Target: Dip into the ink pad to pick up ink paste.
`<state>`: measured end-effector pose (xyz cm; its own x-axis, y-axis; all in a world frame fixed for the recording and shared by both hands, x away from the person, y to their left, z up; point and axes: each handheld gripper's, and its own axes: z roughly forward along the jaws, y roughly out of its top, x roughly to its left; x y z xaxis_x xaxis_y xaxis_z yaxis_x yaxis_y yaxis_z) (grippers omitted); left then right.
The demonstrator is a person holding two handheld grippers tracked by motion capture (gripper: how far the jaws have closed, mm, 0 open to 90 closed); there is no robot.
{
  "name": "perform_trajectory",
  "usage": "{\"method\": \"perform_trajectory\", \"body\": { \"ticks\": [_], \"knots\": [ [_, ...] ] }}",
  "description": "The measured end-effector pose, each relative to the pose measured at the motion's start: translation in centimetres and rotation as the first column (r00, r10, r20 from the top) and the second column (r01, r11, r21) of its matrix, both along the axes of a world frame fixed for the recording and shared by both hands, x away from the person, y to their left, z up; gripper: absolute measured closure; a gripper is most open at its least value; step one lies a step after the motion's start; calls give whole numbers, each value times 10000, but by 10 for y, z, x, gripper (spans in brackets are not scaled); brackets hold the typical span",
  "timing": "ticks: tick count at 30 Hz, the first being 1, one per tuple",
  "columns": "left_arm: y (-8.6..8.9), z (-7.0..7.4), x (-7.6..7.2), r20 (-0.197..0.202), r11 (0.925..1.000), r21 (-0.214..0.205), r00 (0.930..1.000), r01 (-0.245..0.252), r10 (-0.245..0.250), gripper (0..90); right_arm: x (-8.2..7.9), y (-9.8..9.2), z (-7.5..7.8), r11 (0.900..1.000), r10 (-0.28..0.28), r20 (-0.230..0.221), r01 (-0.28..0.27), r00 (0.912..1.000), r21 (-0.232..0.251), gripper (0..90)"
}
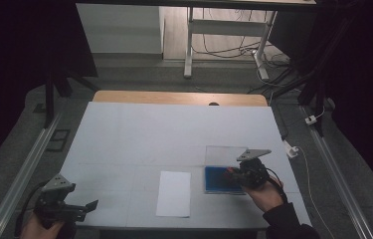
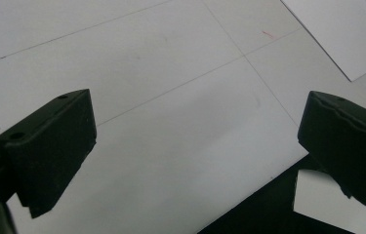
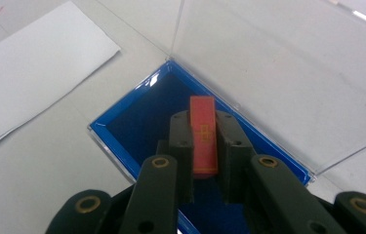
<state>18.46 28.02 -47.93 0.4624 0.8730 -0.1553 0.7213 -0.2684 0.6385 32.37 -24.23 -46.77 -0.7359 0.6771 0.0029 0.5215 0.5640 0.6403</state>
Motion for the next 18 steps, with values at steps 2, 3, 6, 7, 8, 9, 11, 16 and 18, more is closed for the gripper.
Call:
{"method": "perform_trajectory", "body": {
  "ticks": [2, 3, 6, 7, 8, 9, 11, 16, 18],
  "knots": [
    [0, 0, 0, -4, 10000, -5, 10000, 7, -7, 11, 1, 0, -1, 10000, 0, -38, 0, 10000, -28, 794],
    [0, 0, 0, -5, 10000, -5, 10000, 8, -8, 11, 2, 0, -3, 10000, -21, -110, 20, 9999, -76, 794],
    [0, 0, 0, -3, 10000, -2, 10000, 9, -9, 11, 2, 1, -4, 9998, 30, -161, -33, 9999, -182, 794],
    [0, 0, 0, -3, 10000, 2, 10000, 13, -13, 11, 3, 2, -6, 9995, 60, -192, -66, 9998, -324, 793],
    [0, 0, 0, -1, 10000, 6, 10000, 13, -13, 11, 3, 3, -6, 9992, 95, -181, -103, 9998, -399, 793],
    [0, 0, 0, -1, 10000, 8, 10000, 14, -14, 11, 3, 3, -6, 9992, 95, -181, -103, 9998, -399, 793],
    [0, 0, 0, 0, 10000, 10, 10000, 16, -16, 11, 4, 4, -9, 9985, 117, -192, -127, 9997, -526, 793],
    [0, 0, 0, 3, 10000, 20, 10000, 21, -21, 12, 6, 5, -11, 9977, 165, -190, -177, 9997, -662, 793],
    [0, 0, 0, 8, 10000, 32, 10000, 26, -26, 12, 6, 6, -12, 9967, 161, -174, -174, 9997, -787, 793]
  ]
}}
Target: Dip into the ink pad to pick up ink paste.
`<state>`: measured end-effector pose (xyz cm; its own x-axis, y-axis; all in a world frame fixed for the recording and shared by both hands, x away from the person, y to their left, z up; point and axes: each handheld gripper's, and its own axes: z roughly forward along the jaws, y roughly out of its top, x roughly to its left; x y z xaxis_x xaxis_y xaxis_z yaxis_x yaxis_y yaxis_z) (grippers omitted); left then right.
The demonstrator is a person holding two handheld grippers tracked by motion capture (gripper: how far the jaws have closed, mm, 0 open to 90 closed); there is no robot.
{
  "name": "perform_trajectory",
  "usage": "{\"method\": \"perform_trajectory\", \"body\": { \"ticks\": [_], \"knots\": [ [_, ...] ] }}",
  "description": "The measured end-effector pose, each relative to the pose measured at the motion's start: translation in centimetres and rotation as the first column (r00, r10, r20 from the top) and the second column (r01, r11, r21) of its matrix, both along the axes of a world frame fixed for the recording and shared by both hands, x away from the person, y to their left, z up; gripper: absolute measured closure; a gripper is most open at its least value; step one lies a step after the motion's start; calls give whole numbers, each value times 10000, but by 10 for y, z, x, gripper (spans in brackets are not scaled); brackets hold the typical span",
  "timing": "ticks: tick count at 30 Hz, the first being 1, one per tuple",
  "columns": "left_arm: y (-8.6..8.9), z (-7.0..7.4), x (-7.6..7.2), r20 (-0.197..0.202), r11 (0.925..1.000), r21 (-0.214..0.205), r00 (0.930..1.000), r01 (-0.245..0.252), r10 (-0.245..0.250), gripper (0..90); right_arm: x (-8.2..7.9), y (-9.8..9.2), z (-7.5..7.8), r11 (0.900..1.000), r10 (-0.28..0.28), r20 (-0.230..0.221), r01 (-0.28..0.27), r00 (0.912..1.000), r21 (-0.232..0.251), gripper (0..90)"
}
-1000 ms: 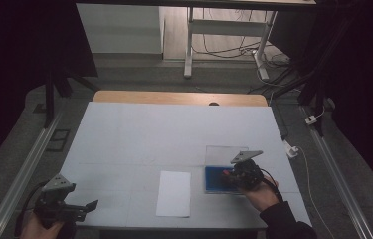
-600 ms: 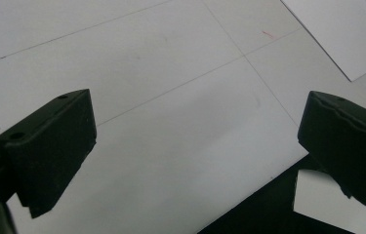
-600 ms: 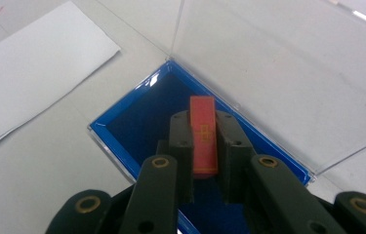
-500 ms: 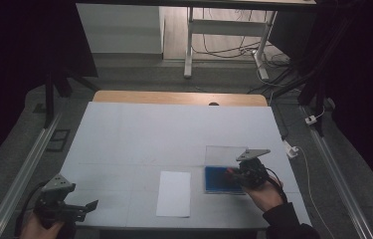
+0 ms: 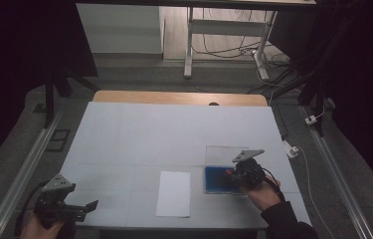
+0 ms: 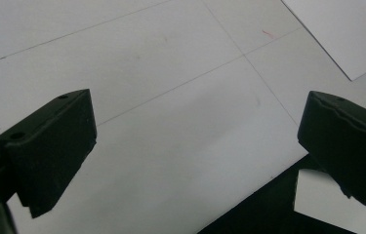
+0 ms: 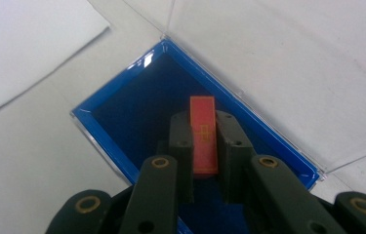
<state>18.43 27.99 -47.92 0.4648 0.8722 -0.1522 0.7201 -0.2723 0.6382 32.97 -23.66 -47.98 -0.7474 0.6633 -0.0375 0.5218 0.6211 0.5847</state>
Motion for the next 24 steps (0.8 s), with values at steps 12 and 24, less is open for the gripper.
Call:
{"method": "perform_trajectory", "body": {
  "ticks": [12, 24],
  "knots": [
    [0, 0, 0, -12, 10000, 32, 10000, 8, -8, 12, 2, -4, -5, 9990, -216, -311, 228, 9993, 387, 799],
    [-1, 0, 1, -34, 10000, 51, 10000, 26, -26, 13, -10, 13, -5, 9946, 204, 723, -129, 9972, -1029, 799]
  ]
}}
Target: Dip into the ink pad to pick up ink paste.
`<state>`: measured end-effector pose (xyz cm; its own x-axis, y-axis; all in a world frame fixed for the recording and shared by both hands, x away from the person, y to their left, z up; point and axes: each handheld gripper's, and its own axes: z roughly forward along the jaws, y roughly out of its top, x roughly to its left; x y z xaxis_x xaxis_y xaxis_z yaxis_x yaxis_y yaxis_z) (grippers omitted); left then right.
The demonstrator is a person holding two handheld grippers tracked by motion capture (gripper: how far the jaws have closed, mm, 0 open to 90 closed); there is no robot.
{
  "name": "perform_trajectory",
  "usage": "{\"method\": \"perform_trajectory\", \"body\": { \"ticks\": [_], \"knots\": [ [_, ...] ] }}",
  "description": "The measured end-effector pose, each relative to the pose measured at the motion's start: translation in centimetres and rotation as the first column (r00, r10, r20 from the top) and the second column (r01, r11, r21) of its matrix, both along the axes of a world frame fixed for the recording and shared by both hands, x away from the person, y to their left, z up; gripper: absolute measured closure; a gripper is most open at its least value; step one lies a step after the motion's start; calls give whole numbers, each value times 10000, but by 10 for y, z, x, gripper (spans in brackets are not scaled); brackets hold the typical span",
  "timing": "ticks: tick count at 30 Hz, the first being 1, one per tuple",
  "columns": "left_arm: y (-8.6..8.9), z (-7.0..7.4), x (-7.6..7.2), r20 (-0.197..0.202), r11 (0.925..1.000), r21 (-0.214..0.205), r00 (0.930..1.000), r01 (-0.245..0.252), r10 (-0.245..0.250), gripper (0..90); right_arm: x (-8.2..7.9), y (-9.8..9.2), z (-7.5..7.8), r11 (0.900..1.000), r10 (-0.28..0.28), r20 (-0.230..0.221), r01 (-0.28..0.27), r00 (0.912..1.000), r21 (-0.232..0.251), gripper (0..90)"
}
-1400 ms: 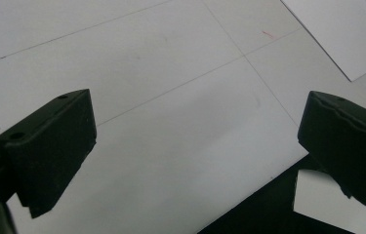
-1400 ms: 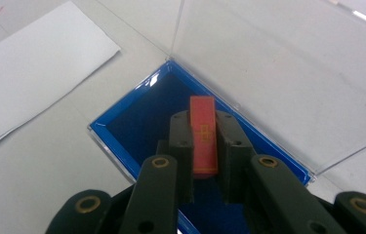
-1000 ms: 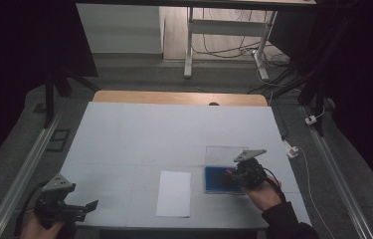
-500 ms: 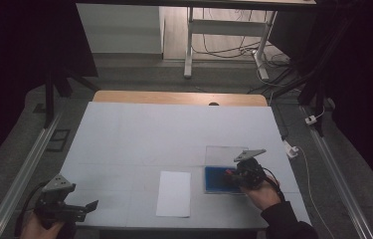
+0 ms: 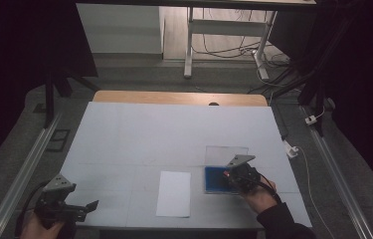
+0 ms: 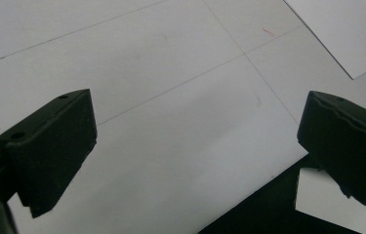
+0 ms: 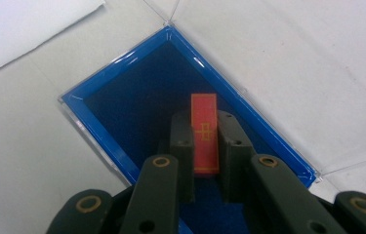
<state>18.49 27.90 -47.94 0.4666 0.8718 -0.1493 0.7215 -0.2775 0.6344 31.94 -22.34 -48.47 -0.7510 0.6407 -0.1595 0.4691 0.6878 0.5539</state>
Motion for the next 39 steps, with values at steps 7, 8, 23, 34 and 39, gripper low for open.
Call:
{"method": "perform_trajectory", "body": {
  "ticks": [7, 8, 23, 34, 39],
  "knots": [
    [0, 0, 0, 5, 10000, 8, 10000, 8, -8, 14, 10, -14, -2, 9915, -332, -788, 428, 9963, 1228, 800],
    [0, 0, 0, 7, 10000, 11, 10000, 8, -8, 14, 11, -16, -2, 9893, -397, -908, 519, 9951, 1360, 800],
    [1, 0, 0, -4, 10000, -56, 10000, -10, 10, 13, 10, -14, 1, 9917, -366, -750, 454, 9965, 1200, 794],
    [1, 0, 0, -7, 10000, -85, 10000, -22, 22, 13, 7, -16, 8, 9833, -490, -596, 586, 9970, 1724, 792],
    [1, 0, 0, -2, 9999, -101, 10000, -25, 25, 13, 5, -16, 11, 9831, -369, -551, 462, 9978, 1772, 792]
  ]
}}
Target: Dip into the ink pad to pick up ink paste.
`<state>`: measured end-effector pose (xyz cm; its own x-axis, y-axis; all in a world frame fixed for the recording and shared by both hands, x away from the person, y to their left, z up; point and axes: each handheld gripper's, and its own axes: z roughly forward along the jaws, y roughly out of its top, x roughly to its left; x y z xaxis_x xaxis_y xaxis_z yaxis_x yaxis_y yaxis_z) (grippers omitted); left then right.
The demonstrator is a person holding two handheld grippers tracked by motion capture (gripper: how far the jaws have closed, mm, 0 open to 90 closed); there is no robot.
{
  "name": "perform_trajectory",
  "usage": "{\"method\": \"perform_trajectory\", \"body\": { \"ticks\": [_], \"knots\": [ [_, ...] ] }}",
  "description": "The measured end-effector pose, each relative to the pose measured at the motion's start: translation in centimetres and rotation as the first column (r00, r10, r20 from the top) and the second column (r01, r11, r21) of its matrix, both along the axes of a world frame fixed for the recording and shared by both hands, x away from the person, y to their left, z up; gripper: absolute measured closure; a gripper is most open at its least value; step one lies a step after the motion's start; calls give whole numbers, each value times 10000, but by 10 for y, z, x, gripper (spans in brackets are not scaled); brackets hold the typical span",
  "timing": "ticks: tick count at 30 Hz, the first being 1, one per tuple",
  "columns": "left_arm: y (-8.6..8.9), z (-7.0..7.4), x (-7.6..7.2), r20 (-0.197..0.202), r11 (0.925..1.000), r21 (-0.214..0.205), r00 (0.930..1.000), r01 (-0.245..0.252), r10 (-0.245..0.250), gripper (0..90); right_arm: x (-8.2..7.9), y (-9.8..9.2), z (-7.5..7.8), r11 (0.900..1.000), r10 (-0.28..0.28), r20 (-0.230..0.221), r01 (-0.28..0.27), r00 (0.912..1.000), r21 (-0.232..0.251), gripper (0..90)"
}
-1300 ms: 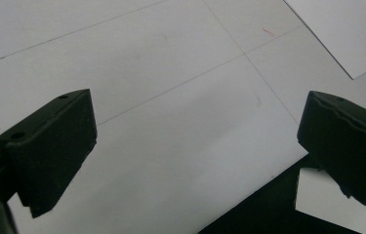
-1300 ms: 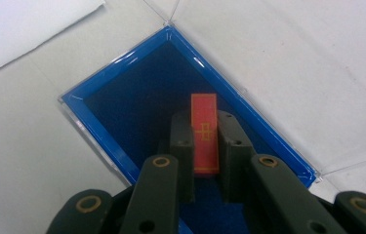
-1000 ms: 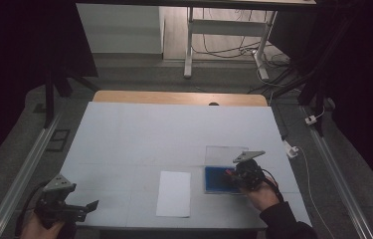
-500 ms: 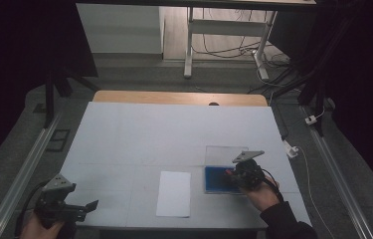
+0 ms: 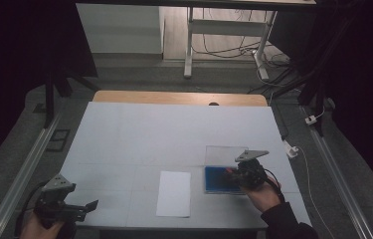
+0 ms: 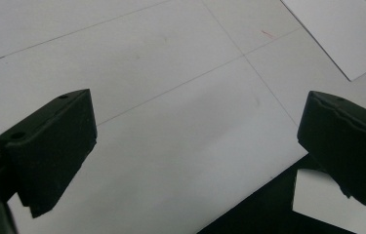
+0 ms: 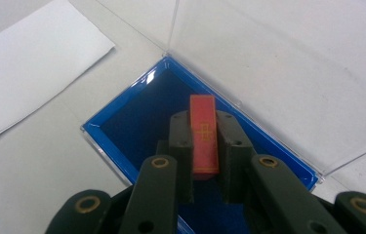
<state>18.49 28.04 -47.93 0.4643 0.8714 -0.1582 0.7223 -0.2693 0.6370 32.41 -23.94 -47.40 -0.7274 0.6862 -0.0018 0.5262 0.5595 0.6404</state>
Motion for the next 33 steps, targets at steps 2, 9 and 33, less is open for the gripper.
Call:
{"method": "perform_trajectory", "body": {
  "ticks": [2, 9, 33],
  "knots": [
    [0, 0, 0, 11, 10000, -4, 10000, -8, 8, 13, -1, 0, 1, 10000, 24, 37, -24, 10000, 40, 791],
    [0, 0, 0, 6, 10000, -16, 10000, -6, 6, 13, -3, -2, 6, 9995, 40, 184, -46, 9998, 301, 791],
    [0, 0, 0, -10, 10000, 6, 10000, 12, -12, 14, -16, 6, 21, 9900, 426, 608, -504, 9972, 1319, 792]
  ]
}}
